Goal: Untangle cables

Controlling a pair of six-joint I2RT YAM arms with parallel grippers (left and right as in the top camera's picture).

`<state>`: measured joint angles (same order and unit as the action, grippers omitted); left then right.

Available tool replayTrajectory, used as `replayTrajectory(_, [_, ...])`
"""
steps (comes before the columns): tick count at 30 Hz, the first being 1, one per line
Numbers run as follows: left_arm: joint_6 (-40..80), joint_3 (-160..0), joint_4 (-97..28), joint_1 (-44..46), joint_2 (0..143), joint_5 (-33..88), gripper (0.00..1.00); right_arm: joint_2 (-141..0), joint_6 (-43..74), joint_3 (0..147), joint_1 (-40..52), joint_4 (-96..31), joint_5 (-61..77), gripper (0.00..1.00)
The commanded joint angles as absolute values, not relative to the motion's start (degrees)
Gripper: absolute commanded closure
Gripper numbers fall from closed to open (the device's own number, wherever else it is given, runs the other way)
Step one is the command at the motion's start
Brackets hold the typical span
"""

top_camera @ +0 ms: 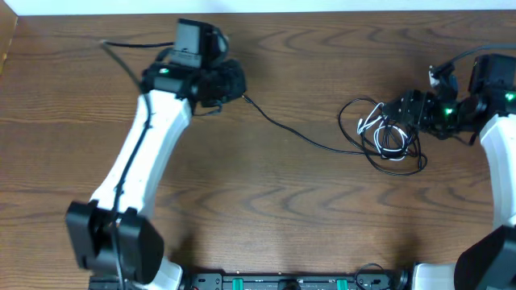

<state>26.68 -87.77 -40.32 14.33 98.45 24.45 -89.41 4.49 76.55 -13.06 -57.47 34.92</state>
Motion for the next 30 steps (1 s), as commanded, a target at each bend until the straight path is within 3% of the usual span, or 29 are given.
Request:
replayTrajectory(1, [25.56,-88.38,-37.76,16.91,101.47,31.99,0.92,-88.44,2.50,84.29,-12.91,-60.75,35.42,0.12])
replayTrajectory(11, [25.43,-88.38,-28.03,28.64,110.85,41.78,0.90,-88.47,6.87,94.02,-13.08,-66.92,24.95,0.12])
replayTrajectory(13, [25.06,-88.38,-24.27,30.76,112.12,43.31,0.83,-88.47,6.85,93.95,-13.08,-67.16,24.95,0.12])
replayTrajectory(19, [21.82,-88.38,-17.58,35.53,115.87,43.29,0.51,-88.47,6.79,93.95,-13.08,-68.45,24.93,0.12])
replayTrajectory(30, [19.70,-88.38,-0.60,38.24,124.86,43.27,0.37,-88.47,6.76,93.95,-13.06,-70.17,24.95,0.12])
